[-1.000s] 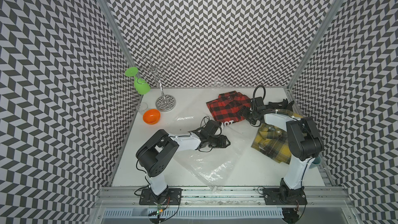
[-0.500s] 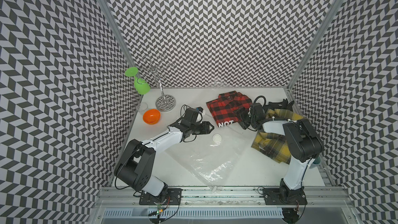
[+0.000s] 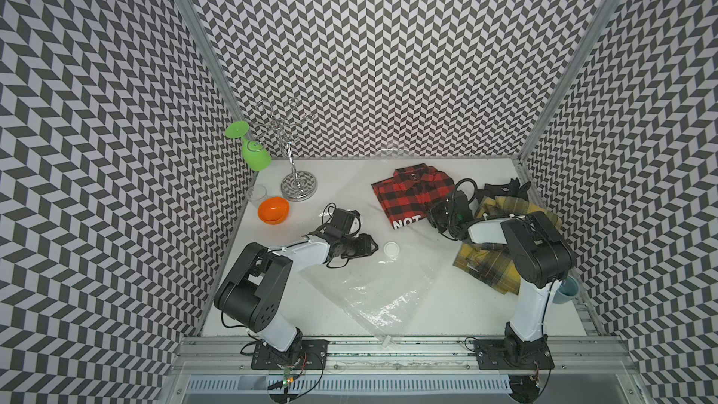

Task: Place the folded shirt into the vacuum bag
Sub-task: Pick up the shirt in the vacuum bag, then place the shirt at the center of the board.

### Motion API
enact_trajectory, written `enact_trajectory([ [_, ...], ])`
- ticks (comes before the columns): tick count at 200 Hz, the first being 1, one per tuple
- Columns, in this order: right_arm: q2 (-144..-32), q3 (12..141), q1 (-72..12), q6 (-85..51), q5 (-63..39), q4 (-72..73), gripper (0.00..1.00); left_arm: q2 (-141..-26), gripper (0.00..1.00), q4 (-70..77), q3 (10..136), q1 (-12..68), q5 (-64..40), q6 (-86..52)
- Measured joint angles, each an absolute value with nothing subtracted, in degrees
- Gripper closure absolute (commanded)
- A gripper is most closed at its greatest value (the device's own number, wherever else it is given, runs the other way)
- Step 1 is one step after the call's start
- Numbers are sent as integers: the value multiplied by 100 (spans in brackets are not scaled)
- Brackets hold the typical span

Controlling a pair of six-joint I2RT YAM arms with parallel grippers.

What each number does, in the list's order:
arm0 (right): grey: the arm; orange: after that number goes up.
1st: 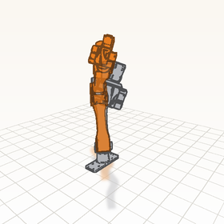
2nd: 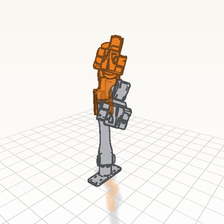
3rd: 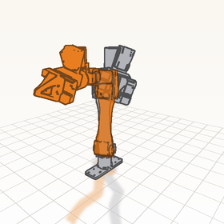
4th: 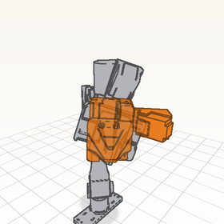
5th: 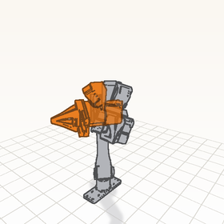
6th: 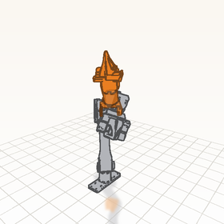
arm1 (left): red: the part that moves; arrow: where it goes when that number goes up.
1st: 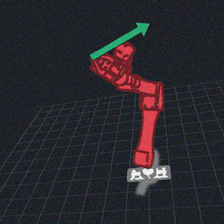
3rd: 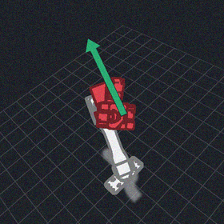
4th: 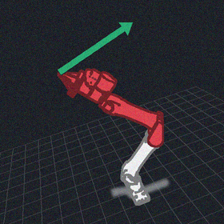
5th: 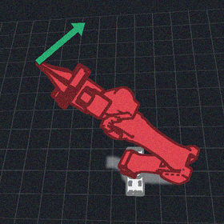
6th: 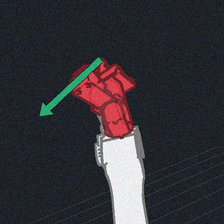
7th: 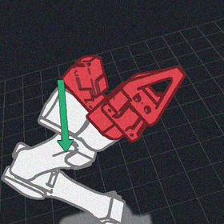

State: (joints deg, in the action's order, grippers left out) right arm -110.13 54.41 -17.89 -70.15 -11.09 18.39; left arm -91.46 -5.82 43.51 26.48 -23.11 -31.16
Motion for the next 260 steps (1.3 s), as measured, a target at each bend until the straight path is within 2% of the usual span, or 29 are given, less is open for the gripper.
enact_trajectory([
  [30, -10455, 5881, -1785, -5961, -814, 950, 89, -9148, 46, -440, 4335, 2646, -2309, -3212],
  [57, -9494, 6042, -1612, -5057, -722, 145, 90, -9150, 46, -139, 4082, 2630, -2329, -3465],
  [76, -8632, 5935, -1236, -4453, -694, -607, 93, -9164, 46, 34, 3935, 2611, -2381, -3603],
  [120, -6587, 5284, -266, -3677, 54, -2158, 93, -9264, 46, 274, 3935, 2609, -2453, -3719],
  [159, -6475, 4351, 803, -3485, 242, -2637, 93, -9264, 46, 250, 3948, 2609, -2471, -3715],
  [183, -6521, 4200, 1037, -3448, 322, -2936, 93, -9231, 46, 84, 4018, 2578, -2456, -3688],
  [184, -6519, 4204, 1037, -3448, 322, -2941, 76, -9229, 46, 80, 4021, 2576, -2453, -3686],
  [186, -6517, 4217, 1037, -3444, 325, -2954, 63, -9223, 46, 64, 4029, 2571, -2449, -3680],
  [192, -6514, 4268, 1037, -3457, 305, -2993, 52, -9192, 46, -3, 4062, 2552, -2438, -3664],
  [211, -6506, 4554, 1037, -3422, 163, -3155, 36, -9054, 46, -220, 4200, 2445, -2418, -3581],
  [231, -6471, 4978, 1035, -3339, 145, -3365, 25, -8825, 46, -434, 4372, 2265, -2375, -3496],
  [235, -6462, 5061, 1033, -3339, 154, -3409, 18, -8766, 46, -493, 4412, 2235, -2362, -3470],
  [252, -6399, 5439, 947, -3240, 344, -3662, 16, -8527, 45, -718, 4609, 2119, -2270, -3330],
  [255, -6386, 5500, 915, -3234, 388, -3719, 11, -8488, 45, -766, 4652, 2104, -2237, -3293],
  [260, -6361, 5610, 823, -3229, 515, -3817, 9, -8434, 45, -838, 4718, 2082, -2200, -3242],
])
